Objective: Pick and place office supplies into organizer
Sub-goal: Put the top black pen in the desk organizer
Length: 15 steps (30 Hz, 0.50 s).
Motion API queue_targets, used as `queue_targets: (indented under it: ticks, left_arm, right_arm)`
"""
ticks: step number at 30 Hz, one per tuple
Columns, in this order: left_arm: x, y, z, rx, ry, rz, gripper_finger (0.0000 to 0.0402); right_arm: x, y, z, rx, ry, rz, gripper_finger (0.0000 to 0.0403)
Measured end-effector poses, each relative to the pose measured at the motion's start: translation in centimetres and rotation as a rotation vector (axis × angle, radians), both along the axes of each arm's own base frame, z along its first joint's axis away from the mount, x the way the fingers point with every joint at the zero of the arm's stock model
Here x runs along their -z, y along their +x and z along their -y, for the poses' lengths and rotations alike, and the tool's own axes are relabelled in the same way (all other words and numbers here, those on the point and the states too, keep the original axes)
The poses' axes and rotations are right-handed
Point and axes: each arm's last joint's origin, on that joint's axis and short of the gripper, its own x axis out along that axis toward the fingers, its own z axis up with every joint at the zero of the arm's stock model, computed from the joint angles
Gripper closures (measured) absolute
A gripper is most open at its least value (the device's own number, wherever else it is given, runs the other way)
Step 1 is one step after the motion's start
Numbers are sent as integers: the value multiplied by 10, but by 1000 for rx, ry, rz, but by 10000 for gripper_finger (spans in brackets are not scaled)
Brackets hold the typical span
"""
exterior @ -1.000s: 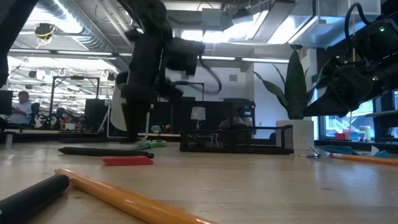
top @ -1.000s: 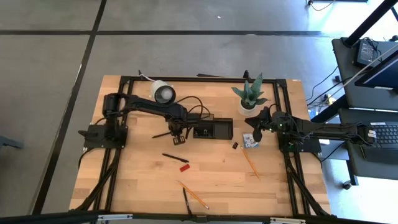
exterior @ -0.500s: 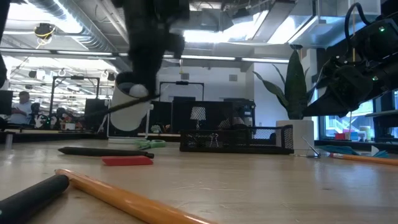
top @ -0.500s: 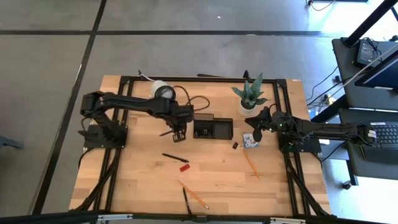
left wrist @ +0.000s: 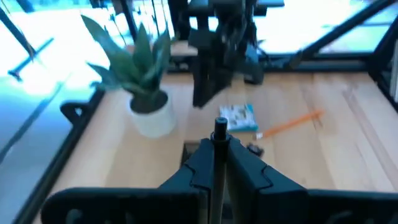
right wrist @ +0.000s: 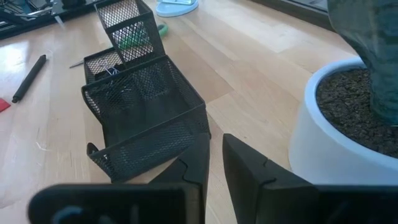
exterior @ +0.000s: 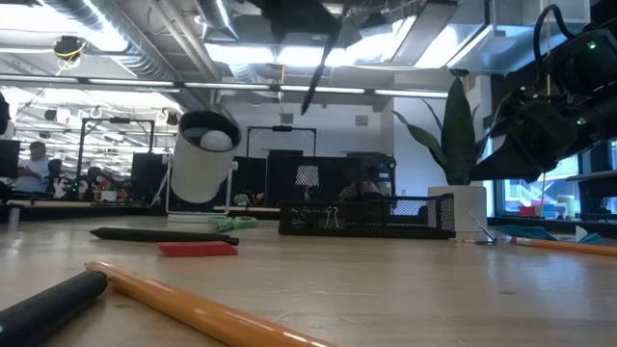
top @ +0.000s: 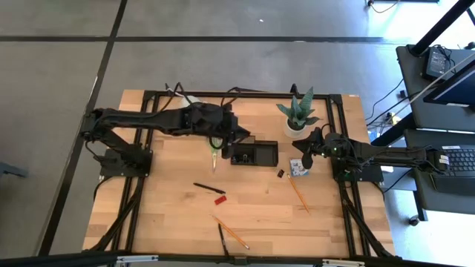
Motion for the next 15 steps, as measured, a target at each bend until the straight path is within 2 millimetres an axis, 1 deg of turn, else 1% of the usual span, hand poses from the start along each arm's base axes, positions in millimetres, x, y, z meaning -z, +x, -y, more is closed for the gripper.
queue_targets:
  ticks: [2, 9, 15]
  left_arm:
    - [3, 4, -3, 14, 0, 6, 383]
    - [25, 19, -18, -16, -25, -42, 384]
    - [52, 33, -33, -82, -73, -103, 384]
  right_arm:
    - [0, 0, 0, 0, 0, 0, 352]
    - [0, 0, 0, 0, 0, 0, 352]
    - [0, 0, 0, 2, 2, 1, 352]
